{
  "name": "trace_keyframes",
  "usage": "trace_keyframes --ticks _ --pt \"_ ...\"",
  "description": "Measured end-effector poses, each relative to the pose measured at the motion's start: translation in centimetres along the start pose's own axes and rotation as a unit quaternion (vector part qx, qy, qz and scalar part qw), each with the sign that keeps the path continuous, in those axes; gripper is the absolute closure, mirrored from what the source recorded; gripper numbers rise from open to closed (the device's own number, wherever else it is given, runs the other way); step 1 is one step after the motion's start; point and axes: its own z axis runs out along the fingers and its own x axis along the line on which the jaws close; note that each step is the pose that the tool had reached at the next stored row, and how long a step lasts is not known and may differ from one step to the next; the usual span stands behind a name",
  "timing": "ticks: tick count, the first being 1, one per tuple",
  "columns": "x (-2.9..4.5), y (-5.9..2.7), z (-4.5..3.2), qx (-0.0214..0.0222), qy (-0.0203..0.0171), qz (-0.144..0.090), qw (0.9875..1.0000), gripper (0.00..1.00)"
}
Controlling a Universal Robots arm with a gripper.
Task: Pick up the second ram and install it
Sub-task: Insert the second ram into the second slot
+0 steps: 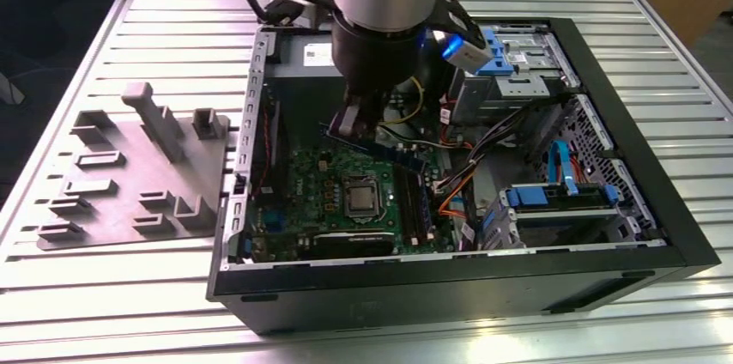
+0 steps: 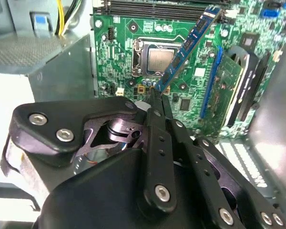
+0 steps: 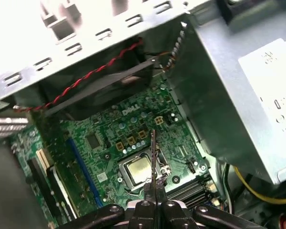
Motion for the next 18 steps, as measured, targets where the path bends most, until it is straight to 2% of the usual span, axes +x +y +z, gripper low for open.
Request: trace_keyframes --ticks 5,9,13,18 --pt "0.00 -0.01 0.12 0.0005 -0.0024 0.045 0.9990 0.88" --pt "0.00 -0.01 0.22 0.0009 -0.0044 0.082 0.9967 0.88" --pt "0.00 -0.02 0.31 0.0013 -0.0064 0.117 0.9931 0.88" --pt "0.00 -0.02 0.43 0.0018 -0.0089 0.163 0.9867 0.88"
